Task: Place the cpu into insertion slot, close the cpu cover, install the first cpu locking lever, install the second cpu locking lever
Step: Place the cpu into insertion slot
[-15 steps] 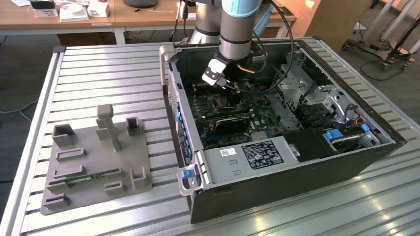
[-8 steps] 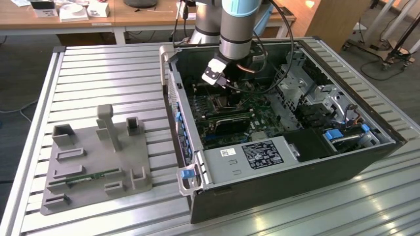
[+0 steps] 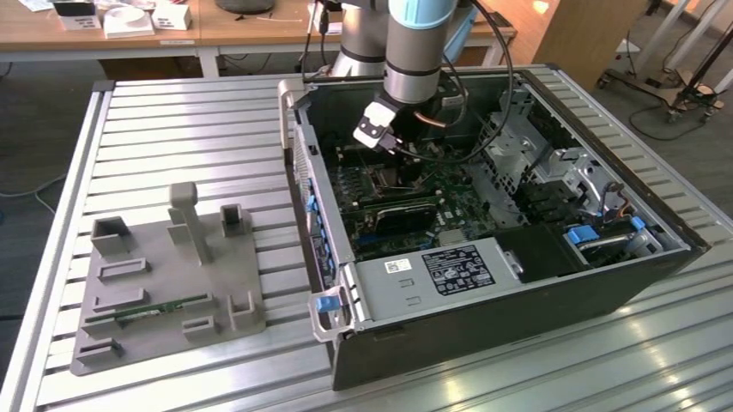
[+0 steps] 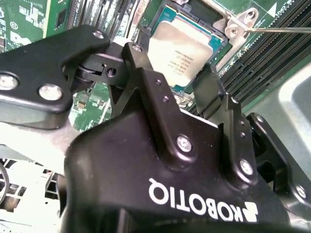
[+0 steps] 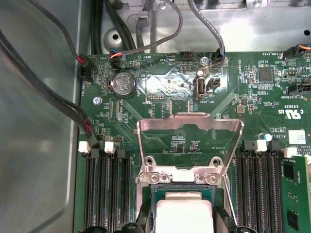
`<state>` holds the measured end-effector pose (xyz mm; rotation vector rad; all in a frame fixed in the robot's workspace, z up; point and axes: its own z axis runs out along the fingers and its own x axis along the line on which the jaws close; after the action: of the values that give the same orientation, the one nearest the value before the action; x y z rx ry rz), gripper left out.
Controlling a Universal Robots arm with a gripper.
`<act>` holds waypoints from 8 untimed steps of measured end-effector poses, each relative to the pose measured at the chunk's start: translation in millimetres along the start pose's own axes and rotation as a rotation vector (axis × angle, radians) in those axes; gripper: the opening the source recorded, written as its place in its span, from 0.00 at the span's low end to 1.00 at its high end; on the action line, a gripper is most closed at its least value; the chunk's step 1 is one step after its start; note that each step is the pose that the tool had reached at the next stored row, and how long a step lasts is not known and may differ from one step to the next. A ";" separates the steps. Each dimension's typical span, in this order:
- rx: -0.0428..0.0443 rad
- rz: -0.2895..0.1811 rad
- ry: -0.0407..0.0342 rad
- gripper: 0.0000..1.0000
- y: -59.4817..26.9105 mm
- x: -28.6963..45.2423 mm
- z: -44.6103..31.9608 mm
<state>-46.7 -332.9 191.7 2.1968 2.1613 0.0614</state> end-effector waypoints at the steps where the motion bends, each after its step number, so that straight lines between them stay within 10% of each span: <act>1: 0.0004 0.002 -0.0007 0.60 0.0 -0.1 -0.2; 8: 0.0001 0.003 -0.0003 0.54 0.1 0.0 0.0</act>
<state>-46.6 -332.8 191.7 2.2000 2.1579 0.0611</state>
